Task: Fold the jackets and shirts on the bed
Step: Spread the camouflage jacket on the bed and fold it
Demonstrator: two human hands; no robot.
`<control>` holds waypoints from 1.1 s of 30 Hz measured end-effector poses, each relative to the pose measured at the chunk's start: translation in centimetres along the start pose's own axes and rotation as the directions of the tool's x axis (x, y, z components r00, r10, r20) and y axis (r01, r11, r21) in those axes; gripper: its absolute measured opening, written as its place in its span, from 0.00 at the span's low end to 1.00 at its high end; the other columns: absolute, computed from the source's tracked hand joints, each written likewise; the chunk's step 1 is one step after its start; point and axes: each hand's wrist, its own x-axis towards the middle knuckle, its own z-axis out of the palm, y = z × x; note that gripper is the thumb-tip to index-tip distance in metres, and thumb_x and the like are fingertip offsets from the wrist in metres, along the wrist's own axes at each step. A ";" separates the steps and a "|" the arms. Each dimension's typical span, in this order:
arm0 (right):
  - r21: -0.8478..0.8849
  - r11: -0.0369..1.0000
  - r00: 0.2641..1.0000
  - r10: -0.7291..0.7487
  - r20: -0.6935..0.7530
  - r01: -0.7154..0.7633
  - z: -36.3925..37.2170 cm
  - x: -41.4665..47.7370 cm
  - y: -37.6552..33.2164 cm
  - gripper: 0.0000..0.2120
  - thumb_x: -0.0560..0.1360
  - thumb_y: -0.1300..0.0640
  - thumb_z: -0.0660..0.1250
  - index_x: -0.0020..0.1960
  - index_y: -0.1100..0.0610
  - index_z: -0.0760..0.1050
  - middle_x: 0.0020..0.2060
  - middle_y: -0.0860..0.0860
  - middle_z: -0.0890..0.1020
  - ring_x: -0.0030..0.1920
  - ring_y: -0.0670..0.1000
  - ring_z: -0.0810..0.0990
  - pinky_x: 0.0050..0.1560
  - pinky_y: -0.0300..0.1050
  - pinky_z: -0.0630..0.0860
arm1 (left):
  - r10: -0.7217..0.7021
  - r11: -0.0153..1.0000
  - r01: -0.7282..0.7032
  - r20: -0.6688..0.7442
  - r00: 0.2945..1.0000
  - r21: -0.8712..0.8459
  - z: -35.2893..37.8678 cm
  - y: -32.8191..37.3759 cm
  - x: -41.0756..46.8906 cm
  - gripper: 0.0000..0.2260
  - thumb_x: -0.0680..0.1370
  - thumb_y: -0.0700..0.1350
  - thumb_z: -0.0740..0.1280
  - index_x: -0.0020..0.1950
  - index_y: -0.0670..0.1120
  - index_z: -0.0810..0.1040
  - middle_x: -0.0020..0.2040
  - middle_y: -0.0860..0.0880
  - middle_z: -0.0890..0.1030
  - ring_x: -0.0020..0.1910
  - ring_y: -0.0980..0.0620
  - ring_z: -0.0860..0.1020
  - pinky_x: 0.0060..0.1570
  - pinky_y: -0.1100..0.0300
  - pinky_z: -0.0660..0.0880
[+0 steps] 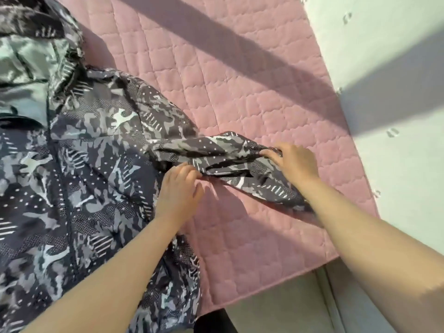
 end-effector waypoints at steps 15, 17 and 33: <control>0.463 0.513 0.622 0.775 0.111 -0.723 2.7 7.9 10.2 0.33 0.76 0.46 0.66 0.75 0.57 0.56 0.74 0.59 0.59 0.74 0.61 0.58 0.72 0.59 0.57 | -0.169 0.980 0.156 -0.106 0.980 -0.119 -1.3 0.0 17.6 0.27 0.72 0.25 0.54 0.66 0.46 0.71 0.65 0.46 0.73 0.56 0.45 0.74 0.50 0.50 0.73; 0.545 0.372 0.528 0.834 0.159 -0.751 3.4 8.0 11.7 0.40 0.73 0.42 0.68 0.75 0.59 0.55 0.73 0.60 0.62 0.73 0.62 0.61 0.72 0.59 0.59 | -0.183 0.983 0.182 0.044 0.982 0.036 -1.2 -2.1 19.5 0.26 0.75 0.28 0.56 0.68 0.50 0.69 0.67 0.46 0.71 0.56 0.42 0.75 0.46 0.49 0.75; 0.884 0.072 0.420 0.895 0.147 -0.461 2.1 9.4 13.5 0.28 0.73 0.51 0.72 0.66 0.64 0.68 0.61 0.56 0.77 0.59 0.55 0.78 0.59 0.43 0.72 | -0.496 0.856 0.445 -0.173 0.851 -0.264 -3.9 -1.7 23.7 0.14 0.81 0.39 0.61 0.65 0.49 0.67 0.64 0.41 0.71 0.51 0.44 0.75 0.49 0.49 0.75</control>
